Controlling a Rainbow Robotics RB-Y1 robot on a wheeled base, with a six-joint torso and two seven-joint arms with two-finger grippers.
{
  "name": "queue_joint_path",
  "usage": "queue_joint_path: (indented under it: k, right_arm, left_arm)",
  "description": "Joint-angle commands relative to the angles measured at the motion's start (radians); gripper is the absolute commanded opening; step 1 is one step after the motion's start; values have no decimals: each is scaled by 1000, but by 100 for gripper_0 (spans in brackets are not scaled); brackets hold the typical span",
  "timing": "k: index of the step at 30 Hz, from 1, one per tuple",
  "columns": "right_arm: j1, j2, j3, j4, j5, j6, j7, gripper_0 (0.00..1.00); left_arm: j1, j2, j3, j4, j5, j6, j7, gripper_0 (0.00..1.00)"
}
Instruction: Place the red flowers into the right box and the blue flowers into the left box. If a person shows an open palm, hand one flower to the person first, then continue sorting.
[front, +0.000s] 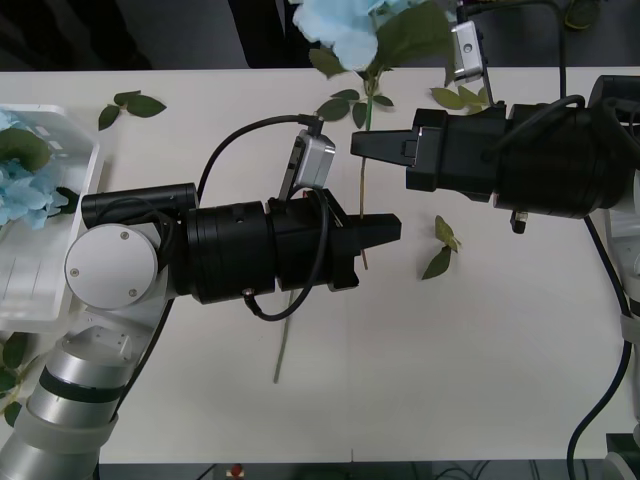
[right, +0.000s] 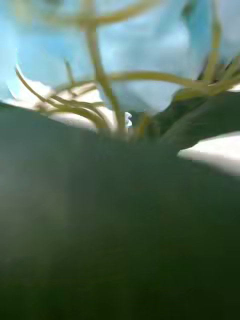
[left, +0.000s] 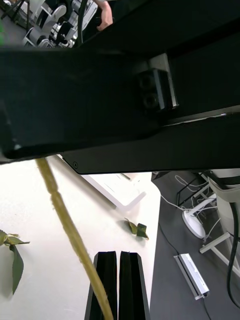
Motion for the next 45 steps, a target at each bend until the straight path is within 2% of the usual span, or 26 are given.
queue_joint_path:
  k: [1, 2, 7, 13, 22, 26, 33, 39, 45]
  right_arm:
    - [-15, -20, -13, -16, -9, -4, 17, 92]
    - [-15, -20, -13, -16, -9, -4, 17, 100]
    - [-15, -20, -13, -16, -9, -4, 17, 100]
    - [-15, -20, -13, -16, -9, -4, 17, 100]
    - [-15, -20, -13, -16, -9, -4, 17, 100]
    - [-15, -20, -13, -16, -9, -4, 17, 100]
    - [-3, -59, -77, -39, -2, -6, 31, 100]
    - [-3, -100, -188, -33, 11, 116, 143, 100]
    - [-3, -148, -281, 14, 11, 287, 289, 100]
  left_arm:
    - [9, -2, 30, -42, -8, 5, 36, 0]
    - [3, 1, 39, -42, -16, 11, 41, 0]
    - [-20, 16, 105, -62, -91, 73, 114, 0]
    - [-38, 39, 243, -163, -276, 229, 297, 0]
    - [-21, 101, 553, -268, -500, 479, 485, 0]
    - [-1, 170, 714, -275, -632, 559, 510, 0]
    - [71, 297, 886, -191, -818, 507, 507, 0]
    - [109, 423, 985, -78, -887, 467, 484, 0]
    - [169, 484, 1022, 88, -882, 306, 403, 0]
